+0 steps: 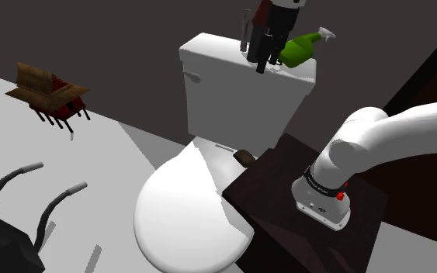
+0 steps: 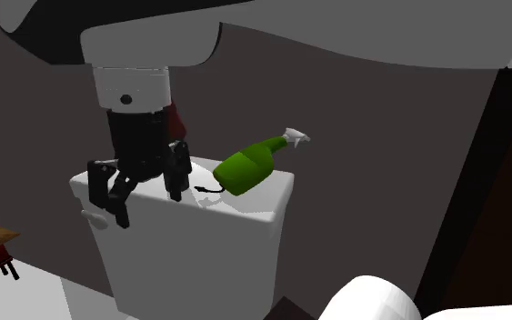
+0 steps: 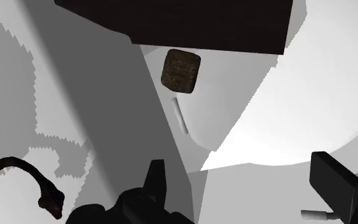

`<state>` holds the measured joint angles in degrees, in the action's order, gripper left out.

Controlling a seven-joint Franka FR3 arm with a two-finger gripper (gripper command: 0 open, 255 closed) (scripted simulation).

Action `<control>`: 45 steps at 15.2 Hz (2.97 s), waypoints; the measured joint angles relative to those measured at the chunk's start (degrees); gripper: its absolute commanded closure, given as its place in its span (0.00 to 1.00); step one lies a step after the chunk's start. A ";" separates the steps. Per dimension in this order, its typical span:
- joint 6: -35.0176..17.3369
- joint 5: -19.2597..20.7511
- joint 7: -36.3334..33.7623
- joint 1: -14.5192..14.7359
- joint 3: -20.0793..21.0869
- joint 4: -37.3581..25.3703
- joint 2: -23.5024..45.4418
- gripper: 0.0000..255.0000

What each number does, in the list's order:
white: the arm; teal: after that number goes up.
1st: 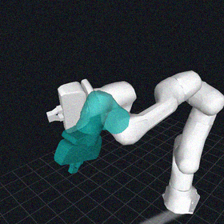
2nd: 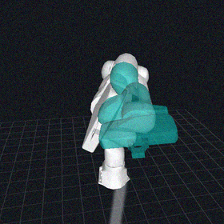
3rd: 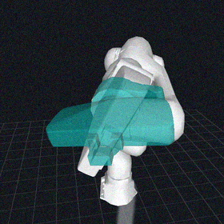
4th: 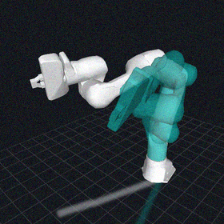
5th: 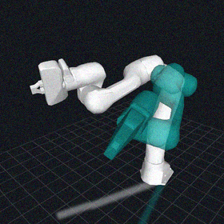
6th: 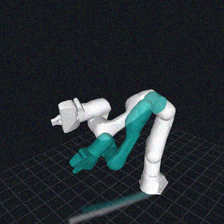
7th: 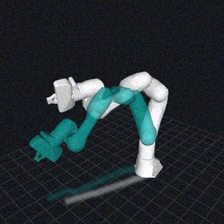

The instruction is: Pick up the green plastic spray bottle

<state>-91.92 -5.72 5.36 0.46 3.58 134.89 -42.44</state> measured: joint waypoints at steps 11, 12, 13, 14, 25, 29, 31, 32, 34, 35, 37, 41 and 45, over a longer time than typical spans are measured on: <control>6.58 11.86 26.36 1.35 -12.85 -1.33 -3.97 0.00; 7.27 13.21 29.37 1.61 -14.21 -2.08 -3.97 0.00; 7.24 14.52 32.30 1.95 -15.63 -2.62 -3.49 0.00; 7.89 15.91 35.41 2.21 -17.11 -3.67 -3.23 0.00; 7.36 26.96 69.50 8.36 -33.79 -18.23 7.63 0.00; 6.42 28.00 78.91 10.78 -38.36 -23.27 11.96 0.00; 5.37 28.30 79.49 10.85 -38.83 -22.30 11.90 0.00; 4.74 28.44 79.46 10.81 -38.96 -21.55 11.76 0.00; 3.35 28.81 79.32 10.62 -39.25 -19.74 11.28 0.00; 2.51 29.04 79.12 10.48 -39.35 -18.54 10.91 0.00; 1.77 29.09 78.92 10.50 -39.48 -17.80 10.93 1.00; 1.58 29.10 78.84 10.51 -39.49 -17.61 10.93 1.00; 1.56 29.10 78.84 10.51 -39.49 -17.59 10.93 1.00</control>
<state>-90.36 23.38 84.20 10.97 -35.91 117.30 -31.51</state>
